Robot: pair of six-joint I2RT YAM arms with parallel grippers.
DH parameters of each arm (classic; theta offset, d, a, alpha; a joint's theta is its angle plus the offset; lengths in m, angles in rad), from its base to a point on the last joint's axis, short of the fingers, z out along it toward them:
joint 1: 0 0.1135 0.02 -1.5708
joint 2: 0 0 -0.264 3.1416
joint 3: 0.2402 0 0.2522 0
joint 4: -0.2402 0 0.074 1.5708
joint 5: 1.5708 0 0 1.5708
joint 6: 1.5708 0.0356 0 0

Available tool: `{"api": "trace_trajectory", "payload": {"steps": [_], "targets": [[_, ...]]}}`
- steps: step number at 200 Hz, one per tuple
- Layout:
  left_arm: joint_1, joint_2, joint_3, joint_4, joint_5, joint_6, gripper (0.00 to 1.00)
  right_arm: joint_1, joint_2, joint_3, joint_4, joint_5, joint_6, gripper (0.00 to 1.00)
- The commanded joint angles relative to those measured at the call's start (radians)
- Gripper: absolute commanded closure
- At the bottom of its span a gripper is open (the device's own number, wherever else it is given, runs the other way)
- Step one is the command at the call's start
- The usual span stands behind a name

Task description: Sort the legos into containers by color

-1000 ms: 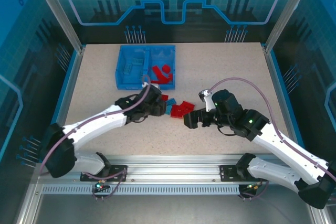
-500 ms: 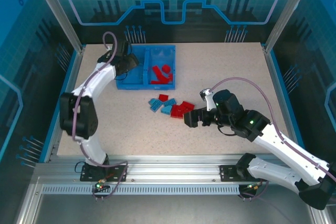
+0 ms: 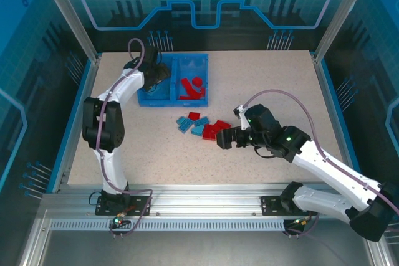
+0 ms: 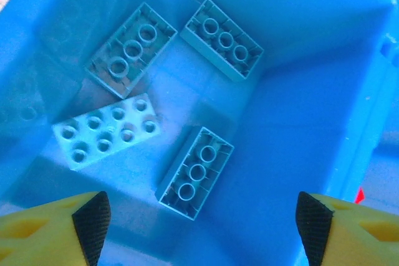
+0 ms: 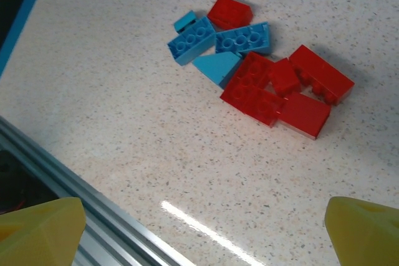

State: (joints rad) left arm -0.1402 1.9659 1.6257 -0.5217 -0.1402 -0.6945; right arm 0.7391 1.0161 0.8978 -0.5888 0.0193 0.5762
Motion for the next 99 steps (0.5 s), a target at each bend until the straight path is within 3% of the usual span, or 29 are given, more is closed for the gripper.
{"api": "trace_trajectory", "payload": {"steps": [1, 25, 39, 69, 99], "targets": [[0.008, -0.139, -0.057, 0.054, 0.059, -0.016, 0.19, -0.016, 0.035, 0.032, 0.023, 0.072, -0.013, 0.0], [-0.024, -0.373, -0.212, 0.124, 0.085, -0.018, 0.19, -0.037, 0.111, 0.042, 0.029, 0.129, 0.007, 0.0], [-0.104, -0.533, -0.297, 0.135, 0.039, 0.041, 0.19, -0.047, 0.178, 0.054, 0.023, 0.153, 0.025, 0.0], [-0.371, -0.803, -0.405, 0.077, -0.03, 0.376, 0.14, -0.052, 0.327, 0.073, 0.052, 0.166, 0.03, 0.0], [-0.503, -0.958, -0.443, -0.117, -0.008, 0.565, 0.09, -0.06, 0.45, 0.087, 0.086, 0.169, 0.057, 0.02]]}}
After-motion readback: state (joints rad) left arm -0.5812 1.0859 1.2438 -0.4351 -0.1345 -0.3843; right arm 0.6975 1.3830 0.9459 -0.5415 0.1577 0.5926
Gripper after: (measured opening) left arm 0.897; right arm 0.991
